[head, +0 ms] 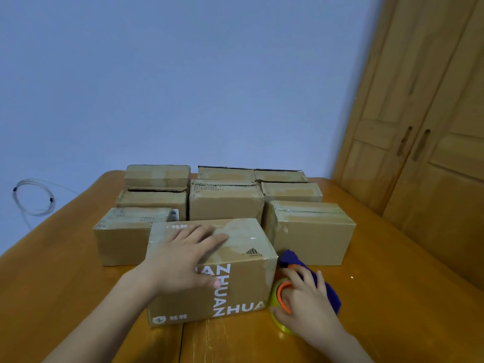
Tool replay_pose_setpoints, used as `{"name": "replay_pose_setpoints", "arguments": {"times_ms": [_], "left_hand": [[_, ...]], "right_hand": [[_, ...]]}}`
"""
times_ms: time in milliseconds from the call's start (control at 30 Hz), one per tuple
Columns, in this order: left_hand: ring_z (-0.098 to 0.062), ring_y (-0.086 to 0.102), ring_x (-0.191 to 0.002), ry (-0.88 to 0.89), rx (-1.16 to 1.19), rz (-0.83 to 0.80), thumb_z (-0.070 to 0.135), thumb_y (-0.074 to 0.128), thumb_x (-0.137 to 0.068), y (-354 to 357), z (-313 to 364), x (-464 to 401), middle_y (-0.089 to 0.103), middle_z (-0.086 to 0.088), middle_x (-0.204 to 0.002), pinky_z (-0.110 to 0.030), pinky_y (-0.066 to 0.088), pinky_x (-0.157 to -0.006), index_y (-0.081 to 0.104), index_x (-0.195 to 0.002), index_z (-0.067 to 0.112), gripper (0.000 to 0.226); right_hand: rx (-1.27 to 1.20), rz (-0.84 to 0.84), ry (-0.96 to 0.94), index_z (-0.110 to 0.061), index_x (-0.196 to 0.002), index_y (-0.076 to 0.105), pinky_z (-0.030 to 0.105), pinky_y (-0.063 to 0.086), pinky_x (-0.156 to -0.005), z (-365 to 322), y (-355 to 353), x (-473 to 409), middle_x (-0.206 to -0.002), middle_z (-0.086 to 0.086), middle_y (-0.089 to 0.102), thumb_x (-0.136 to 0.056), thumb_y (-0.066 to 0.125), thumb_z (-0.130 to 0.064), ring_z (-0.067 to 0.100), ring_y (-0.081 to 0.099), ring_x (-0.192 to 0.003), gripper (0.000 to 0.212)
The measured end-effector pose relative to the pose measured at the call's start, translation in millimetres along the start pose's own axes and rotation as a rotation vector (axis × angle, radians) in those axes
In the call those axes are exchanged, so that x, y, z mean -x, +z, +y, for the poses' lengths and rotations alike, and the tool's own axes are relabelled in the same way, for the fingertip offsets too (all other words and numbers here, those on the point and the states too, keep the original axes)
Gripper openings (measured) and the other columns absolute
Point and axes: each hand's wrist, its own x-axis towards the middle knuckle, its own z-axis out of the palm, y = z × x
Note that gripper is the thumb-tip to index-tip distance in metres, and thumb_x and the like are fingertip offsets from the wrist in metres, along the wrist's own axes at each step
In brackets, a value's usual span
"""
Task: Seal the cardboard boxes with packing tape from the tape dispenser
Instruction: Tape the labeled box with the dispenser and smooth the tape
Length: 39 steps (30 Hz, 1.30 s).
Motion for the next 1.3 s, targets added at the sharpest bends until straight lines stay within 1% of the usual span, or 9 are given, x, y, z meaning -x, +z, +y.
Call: {"name": "replay_pose_setpoints", "arguments": {"times_ms": [133, 333, 533, 700, 833, 900, 1100, 1200, 1300], "left_hand": [[-0.011, -0.001, -0.146, 0.002, -0.038, 0.020, 0.085, 0.004, -0.056, 3, -8, 3, -0.002, 0.014, -0.159, -0.031, 0.004, -0.117, -0.011, -0.145, 0.049, 0.097], [-0.011, -0.001, -0.146, 0.026, -0.037, -0.025, 0.093, -0.003, -0.047, 4, -15, 1, -0.005, 0.016, -0.158, -0.034, 0.008, -0.118, -0.020, -0.135, 0.056, 0.097], [-0.011, 0.003, -0.145, 0.035, 0.005, -0.021, 0.099, -0.008, -0.039, 5, -16, -2, -0.001, 0.017, -0.158, -0.035, 0.013, -0.117, -0.011, -0.140, 0.056, 0.110], [-0.010, 0.005, -0.144, 0.037, 0.039, -0.036, 0.100, -0.006, -0.038, 2, -19, -1, 0.000, 0.019, -0.157, -0.034, 0.015, -0.116, -0.011, -0.137, 0.059, 0.107], [-0.009, 0.004, -0.144, 0.033, 0.059, -0.049, 0.101, -0.007, -0.034, 0, -17, 1, -0.001, 0.019, -0.157, -0.033, 0.016, -0.116, -0.011, -0.135, 0.060, 0.109], [-0.008, 0.003, -0.144, 0.031, 0.069, -0.043, 0.101, -0.007, -0.033, -1, -16, 1, -0.001, 0.020, -0.157, -0.032, 0.015, -0.116, -0.010, -0.136, 0.059, 0.111], [-0.009, 0.002, -0.144, 0.013, 0.076, -0.052, 0.102, 0.002, -0.037, -2, -16, 0, 0.000, 0.019, -0.157, -0.034, 0.013, -0.116, -0.005, -0.143, 0.055, 0.116], [-0.010, 0.001, -0.145, 0.007, 0.071, -0.065, 0.086, 0.041, -0.071, -3, -13, 0, 0.000, 0.017, -0.158, -0.034, 0.012, -0.117, -0.001, -0.146, 0.050, 0.092], [-0.010, 0.002, -0.145, 0.007, 0.055, -0.044, 0.067, 0.051, -0.084, -4, -11, -1, 0.001, 0.017, -0.158, -0.033, 0.012, -0.117, 0.001, -0.147, 0.049, 0.083]], "right_hand": [[0.014, 0.083, -0.021, -0.022, -0.118, 0.065, 0.031, 0.025, -0.109, 8, 9, 2, -0.146, -0.010, 0.033, -0.092, 0.048, -0.047, 0.013, 0.025, -0.133, 0.040], [-0.059, 0.184, -0.046, -0.023, -0.094, 0.073, 0.030, 0.038, -0.101, 31, 18, 10, -0.134, -0.012, 0.048, -0.083, 0.060, -0.047, 0.014, 0.040, -0.126, 0.029], [-0.081, 0.167, -0.036, -0.024, -0.106, 0.065, 0.022, 0.031, -0.105, 36, 15, 16, -0.142, -0.018, 0.038, -0.086, 0.058, -0.047, 0.006, 0.031, -0.130, 0.031], [-0.049, 0.138, 0.023, -0.027, -0.125, 0.043, 0.021, 0.029, -0.106, 36, 8, 18, -0.138, -0.015, 0.036, -0.085, 0.058, -0.046, 0.006, 0.030, -0.129, 0.046], [0.025, 0.094, 0.071, -0.030, -0.145, 0.020, 0.031, 0.023, -0.112, 30, 7, 14, -0.143, -0.010, 0.029, -0.084, 0.057, -0.045, 0.014, 0.025, -0.134, 0.072], [0.125, 0.046, 0.097, -0.029, -0.148, 0.020, 0.040, 0.019, -0.113, 24, 8, 9, -0.147, -0.003, 0.022, -0.085, 0.055, -0.045, 0.022, 0.020, -0.137, 0.073], [0.229, 0.070, 0.132, -0.026, -0.120, 0.059, 0.049, 0.015, -0.111, 17, 15, -8, -0.137, 0.000, 0.039, -0.091, 0.052, -0.027, 0.027, 0.025, -0.132, 0.029], [0.130, 0.142, 0.130, -0.027, -0.097, 0.070, 0.054, 0.021, -0.109, 20, 21, -9, -0.113, -0.005, 0.060, -0.085, 0.062, -0.025, 0.025, 0.044, -0.121, 0.014], [0.066, 0.223, 0.116, -0.027, -0.080, 0.071, 0.051, 0.028, -0.108, 27, 26, -8, -0.094, -0.008, 0.066, -0.079, 0.070, -0.024, 0.021, 0.053, -0.110, 0.004]]}}
